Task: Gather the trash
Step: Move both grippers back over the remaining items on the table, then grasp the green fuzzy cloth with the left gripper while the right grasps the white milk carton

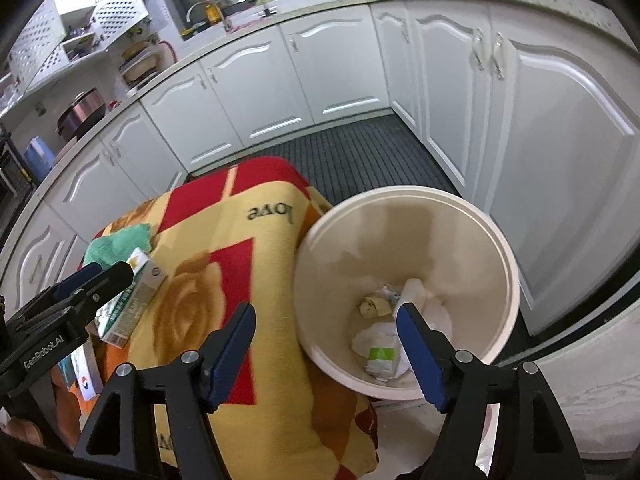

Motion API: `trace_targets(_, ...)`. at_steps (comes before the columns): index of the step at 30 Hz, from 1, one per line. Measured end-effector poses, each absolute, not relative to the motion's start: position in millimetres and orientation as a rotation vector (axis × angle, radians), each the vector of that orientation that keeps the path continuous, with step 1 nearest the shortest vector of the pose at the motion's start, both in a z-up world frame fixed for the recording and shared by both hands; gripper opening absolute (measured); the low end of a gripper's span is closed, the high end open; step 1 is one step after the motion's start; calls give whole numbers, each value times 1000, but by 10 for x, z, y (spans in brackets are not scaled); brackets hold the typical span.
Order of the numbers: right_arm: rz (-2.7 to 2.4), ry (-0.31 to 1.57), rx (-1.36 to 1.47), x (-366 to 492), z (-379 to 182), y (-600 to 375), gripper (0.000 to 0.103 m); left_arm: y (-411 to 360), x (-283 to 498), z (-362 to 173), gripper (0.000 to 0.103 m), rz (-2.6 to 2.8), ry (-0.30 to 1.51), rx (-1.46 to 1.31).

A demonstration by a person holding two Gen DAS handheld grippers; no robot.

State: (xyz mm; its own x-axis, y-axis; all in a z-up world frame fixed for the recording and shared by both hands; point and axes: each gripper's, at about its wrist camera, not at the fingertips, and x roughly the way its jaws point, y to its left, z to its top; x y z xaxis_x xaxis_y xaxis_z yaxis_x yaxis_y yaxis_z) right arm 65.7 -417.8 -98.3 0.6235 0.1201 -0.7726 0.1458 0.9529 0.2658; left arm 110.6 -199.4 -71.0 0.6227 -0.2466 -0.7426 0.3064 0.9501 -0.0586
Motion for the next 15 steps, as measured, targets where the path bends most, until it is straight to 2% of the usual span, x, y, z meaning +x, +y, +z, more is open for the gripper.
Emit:
trace_targets(3,15,895,305,690,-923,-4029,74,-1754,1149,-676,71,-291,853,80)
trace_targets(15,153,921,275,937,-876,-3412,75,-718,1561,-582,71,-237,931,4)
